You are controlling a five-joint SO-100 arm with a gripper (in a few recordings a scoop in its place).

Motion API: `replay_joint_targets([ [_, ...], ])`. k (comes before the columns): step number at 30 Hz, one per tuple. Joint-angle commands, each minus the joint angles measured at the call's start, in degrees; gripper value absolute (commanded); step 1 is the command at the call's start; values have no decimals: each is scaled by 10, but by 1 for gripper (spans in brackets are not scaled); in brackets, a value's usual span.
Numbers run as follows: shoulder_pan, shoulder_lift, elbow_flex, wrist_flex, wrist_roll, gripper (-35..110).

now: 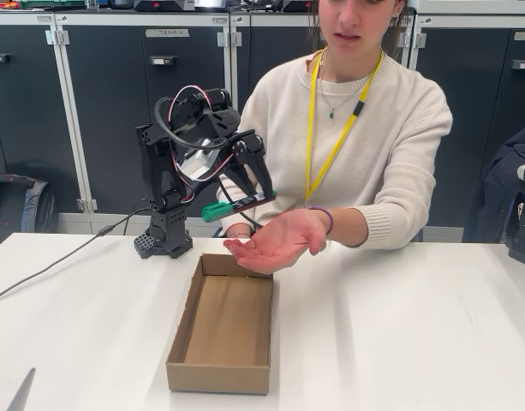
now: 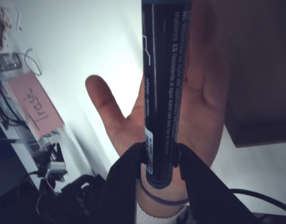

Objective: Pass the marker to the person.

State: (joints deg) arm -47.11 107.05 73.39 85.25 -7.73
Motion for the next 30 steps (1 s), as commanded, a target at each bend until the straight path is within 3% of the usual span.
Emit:
replay_joint_targets([
  [1,31,-18,-1,-9,4,-5],
  [7,43,-31,55,-69,-18,-5],
  [20,-42,-86,103,-102,-39,-4],
  [30,-39,-84,113,-117,-66,23],
])
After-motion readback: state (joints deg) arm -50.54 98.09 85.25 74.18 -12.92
